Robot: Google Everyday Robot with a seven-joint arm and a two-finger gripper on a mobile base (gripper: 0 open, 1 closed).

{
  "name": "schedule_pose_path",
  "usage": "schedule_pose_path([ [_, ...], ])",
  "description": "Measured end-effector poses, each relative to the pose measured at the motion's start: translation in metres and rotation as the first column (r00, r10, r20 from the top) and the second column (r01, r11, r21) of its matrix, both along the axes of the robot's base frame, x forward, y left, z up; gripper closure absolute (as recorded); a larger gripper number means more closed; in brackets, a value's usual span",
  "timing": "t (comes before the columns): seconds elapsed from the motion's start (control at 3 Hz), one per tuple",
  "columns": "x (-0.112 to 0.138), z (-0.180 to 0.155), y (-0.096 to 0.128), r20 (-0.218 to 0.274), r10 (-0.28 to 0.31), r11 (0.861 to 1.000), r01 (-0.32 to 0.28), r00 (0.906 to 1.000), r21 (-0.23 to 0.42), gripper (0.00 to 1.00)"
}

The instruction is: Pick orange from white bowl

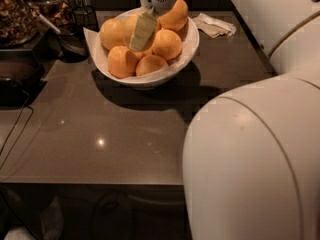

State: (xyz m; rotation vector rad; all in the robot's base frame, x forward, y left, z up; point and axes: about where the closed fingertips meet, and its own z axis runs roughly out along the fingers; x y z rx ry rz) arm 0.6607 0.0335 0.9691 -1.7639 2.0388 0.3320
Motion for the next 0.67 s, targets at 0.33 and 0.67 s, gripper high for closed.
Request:
schedule_pose_path([
  [0.33, -0.028, 0.015, 0.0, 0.017, -0.015, 0.999, 0.014, 0.9998, 0.044, 1.0],
  [0.67, -0.058, 0.023, -0.002, 0.023, -0.045, 0.997, 0.044, 0.9987, 0.07, 1.0],
])
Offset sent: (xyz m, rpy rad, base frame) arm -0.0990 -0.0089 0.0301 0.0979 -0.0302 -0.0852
